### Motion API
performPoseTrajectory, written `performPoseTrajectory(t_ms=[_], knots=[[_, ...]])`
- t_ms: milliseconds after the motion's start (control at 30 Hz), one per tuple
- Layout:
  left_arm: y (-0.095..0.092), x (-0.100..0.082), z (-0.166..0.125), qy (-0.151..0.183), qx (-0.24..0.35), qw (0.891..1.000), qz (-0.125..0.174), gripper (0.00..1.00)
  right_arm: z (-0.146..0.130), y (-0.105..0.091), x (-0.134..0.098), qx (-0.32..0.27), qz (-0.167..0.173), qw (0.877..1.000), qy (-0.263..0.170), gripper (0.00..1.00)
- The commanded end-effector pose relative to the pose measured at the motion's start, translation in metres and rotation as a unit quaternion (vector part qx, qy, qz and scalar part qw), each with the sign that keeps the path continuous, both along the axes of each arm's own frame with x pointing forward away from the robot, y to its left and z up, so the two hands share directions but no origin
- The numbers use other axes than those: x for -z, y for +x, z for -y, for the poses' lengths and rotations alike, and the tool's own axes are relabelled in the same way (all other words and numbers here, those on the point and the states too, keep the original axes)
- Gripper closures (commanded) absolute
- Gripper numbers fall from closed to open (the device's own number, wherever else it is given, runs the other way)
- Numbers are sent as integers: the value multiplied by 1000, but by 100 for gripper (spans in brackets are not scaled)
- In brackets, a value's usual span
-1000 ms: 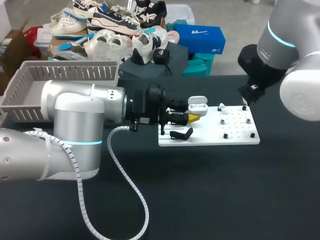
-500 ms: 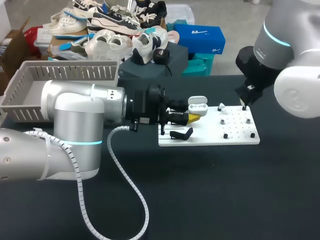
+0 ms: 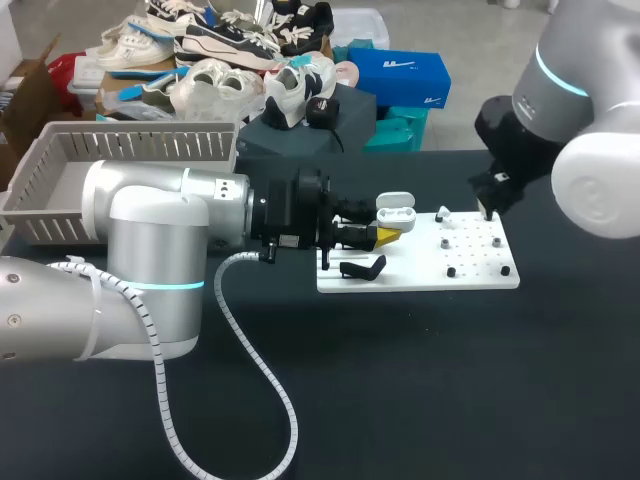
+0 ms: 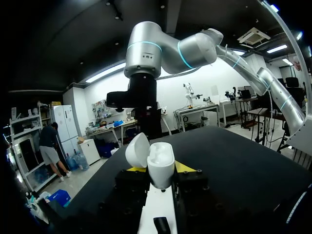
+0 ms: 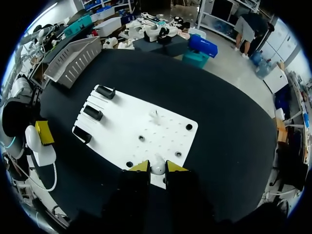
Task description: Pick up each earbud case from the left stands, insert the matching earbuds, close the lid, and place the case in the box.
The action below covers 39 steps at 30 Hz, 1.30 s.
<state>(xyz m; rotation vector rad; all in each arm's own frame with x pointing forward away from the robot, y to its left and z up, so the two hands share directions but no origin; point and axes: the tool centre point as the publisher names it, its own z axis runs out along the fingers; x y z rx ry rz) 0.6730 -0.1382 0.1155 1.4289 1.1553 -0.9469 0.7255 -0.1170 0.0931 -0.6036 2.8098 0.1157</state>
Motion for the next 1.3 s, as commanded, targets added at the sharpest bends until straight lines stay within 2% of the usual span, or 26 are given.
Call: performPoseTrajectory(t_ms=[33, 1133, 1300], knots=[[1, 0, 0, 1, 1, 1000, 0, 100, -2, -1, 0, 2, -4, 1000, 1, 100], [1, 0, 0, 1, 1, 1000, 0, 100, -2, 0, 2, 6, -10, 1000, 4, 100], [1, 0, 0, 1, 1, 1000, 0, 100, -1, -14, -9, 67, -16, 998, -3, 100]])
